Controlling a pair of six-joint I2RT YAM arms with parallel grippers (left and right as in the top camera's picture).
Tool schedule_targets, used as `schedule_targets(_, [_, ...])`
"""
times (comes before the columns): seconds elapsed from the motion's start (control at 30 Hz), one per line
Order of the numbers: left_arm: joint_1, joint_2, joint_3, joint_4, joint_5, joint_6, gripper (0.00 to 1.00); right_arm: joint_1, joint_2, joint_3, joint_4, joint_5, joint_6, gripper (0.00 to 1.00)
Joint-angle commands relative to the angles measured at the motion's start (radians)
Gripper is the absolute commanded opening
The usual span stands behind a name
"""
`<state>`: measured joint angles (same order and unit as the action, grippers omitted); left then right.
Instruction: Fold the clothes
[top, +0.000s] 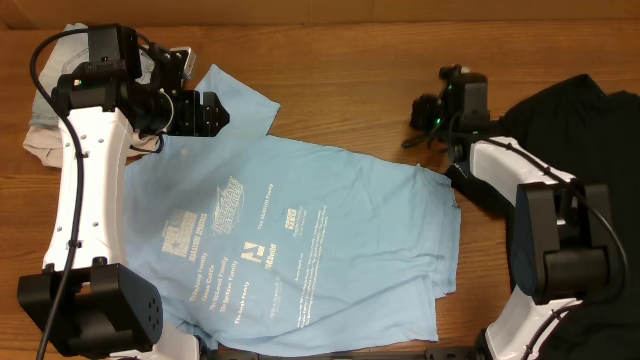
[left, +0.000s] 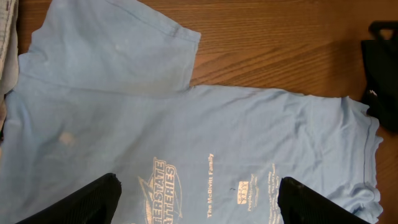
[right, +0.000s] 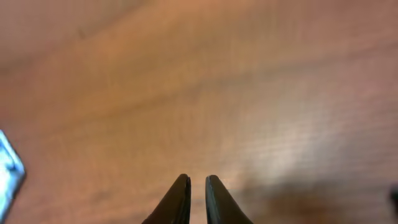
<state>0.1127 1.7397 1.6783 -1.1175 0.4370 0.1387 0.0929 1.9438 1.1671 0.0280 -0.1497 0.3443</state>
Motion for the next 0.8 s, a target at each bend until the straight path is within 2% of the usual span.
schedule_targets(0.0, [-0.005,0.009,0.016,0.003,0.002,0.014,0.85,-0.026,-0.002,0.091,-0.039,0.012,0.001,0.13])
schedule_targets(0.03, [-0.005,0.009,0.016,0.003,0.002,0.014,0.86,-0.028,-0.002,0.112,-0.093,-0.005,0.001,0.13])
schedule_targets(0.07, [-0.005,0.009,0.016,0.003,0.002,0.014,0.87,-0.030,-0.002,0.135,-0.177,-0.016,0.000,0.18])
schedule_targets(0.1, [-0.005,0.009,0.016,0.002,0.002,0.014,0.88,-0.030,-0.002,0.154,-0.266,-0.016,-0.002,0.27])
schedule_targets(0.13, [-0.005,0.009,0.016,-0.001,0.002,0.014,0.88,-0.030,-0.002,0.171,-0.360,-0.016,-0.011,0.47])
schedule_targets(0.17, [-0.005,0.009,0.016,-0.005,0.002,0.014,0.89,-0.031,-0.002,0.187,-0.469,-0.016,-0.021,0.52])
schedule_targets(0.3, [-0.005,0.009,0.016,-0.012,0.001,0.015,0.89,-0.031,-0.002,0.197,-0.770,-0.020,-0.032,0.55])
schedule_targets(0.37, [-0.005,0.009,0.016,-0.008,0.002,0.015,0.89,-0.031,-0.002,0.187,-0.835,-0.020,-0.042,0.56])
schedule_targets(0.57, [-0.005,0.009,0.016,-0.002,0.002,0.015,0.90,-0.029,-0.002,0.155,-0.896,-0.016,-0.076,0.61])
schedule_targets(0.77, [-0.005,0.009,0.016,-0.012,0.002,0.015,0.89,-0.017,-0.002,0.066,-0.818,-0.054,-0.074,0.61])
